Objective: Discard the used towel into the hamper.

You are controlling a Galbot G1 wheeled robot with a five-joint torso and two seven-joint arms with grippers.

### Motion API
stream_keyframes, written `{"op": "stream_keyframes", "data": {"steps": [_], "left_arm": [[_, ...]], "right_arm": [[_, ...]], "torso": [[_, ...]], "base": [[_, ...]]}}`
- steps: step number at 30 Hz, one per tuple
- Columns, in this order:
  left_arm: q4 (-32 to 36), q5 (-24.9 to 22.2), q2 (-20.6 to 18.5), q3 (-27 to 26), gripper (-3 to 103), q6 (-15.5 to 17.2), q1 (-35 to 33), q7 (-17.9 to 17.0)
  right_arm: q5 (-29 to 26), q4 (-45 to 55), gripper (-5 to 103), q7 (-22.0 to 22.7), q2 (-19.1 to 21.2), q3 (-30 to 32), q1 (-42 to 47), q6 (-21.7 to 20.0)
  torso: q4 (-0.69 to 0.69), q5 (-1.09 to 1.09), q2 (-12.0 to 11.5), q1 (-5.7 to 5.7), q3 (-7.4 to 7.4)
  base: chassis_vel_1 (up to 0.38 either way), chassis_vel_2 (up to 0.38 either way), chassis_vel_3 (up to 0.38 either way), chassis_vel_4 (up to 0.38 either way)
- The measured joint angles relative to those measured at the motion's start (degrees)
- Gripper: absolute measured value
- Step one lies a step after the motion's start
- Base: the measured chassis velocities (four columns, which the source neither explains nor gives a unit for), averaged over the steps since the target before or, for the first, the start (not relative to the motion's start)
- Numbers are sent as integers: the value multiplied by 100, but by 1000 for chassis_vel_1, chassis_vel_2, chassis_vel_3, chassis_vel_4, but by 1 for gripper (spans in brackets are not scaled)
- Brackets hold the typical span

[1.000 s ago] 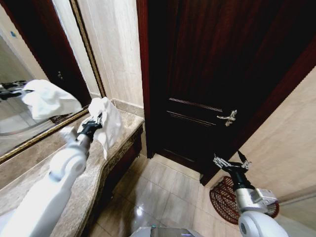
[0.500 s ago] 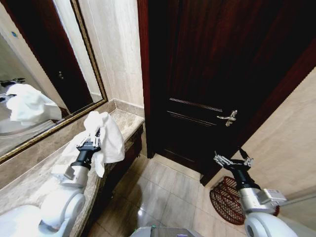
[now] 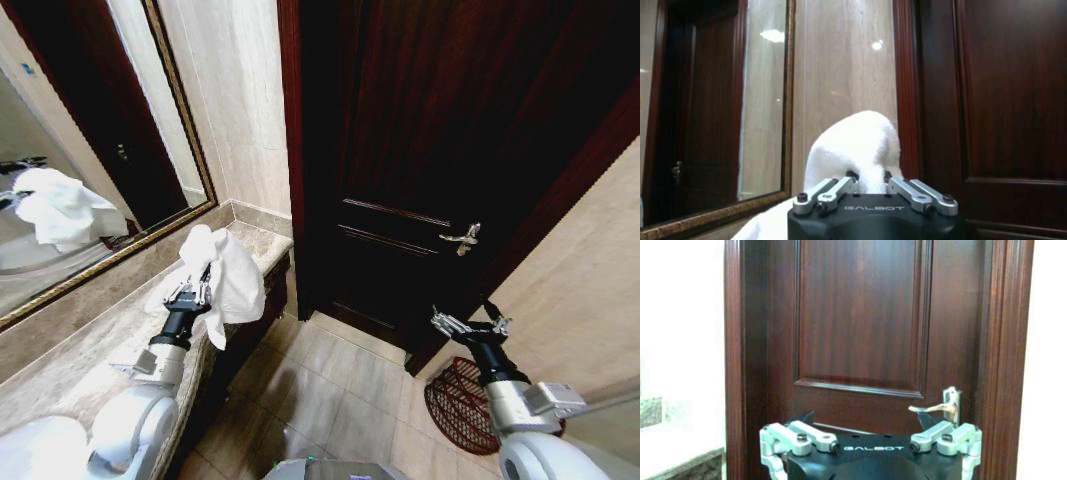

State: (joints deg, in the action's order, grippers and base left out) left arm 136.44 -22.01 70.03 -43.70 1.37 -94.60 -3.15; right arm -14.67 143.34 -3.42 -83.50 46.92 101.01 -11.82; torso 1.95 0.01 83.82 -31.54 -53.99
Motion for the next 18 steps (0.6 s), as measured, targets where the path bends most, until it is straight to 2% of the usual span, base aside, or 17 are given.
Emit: {"op": "stream_keyframes", "data": {"steps": [18], "left_arm": [[253,124,68,37,13,-8,-151,-18]], "right_arm": [[54,-2,100,2,-100,-6,149,137]], "torso": [[1,0,2,5,2]], "base": [[137,-135,-133,130]]}}
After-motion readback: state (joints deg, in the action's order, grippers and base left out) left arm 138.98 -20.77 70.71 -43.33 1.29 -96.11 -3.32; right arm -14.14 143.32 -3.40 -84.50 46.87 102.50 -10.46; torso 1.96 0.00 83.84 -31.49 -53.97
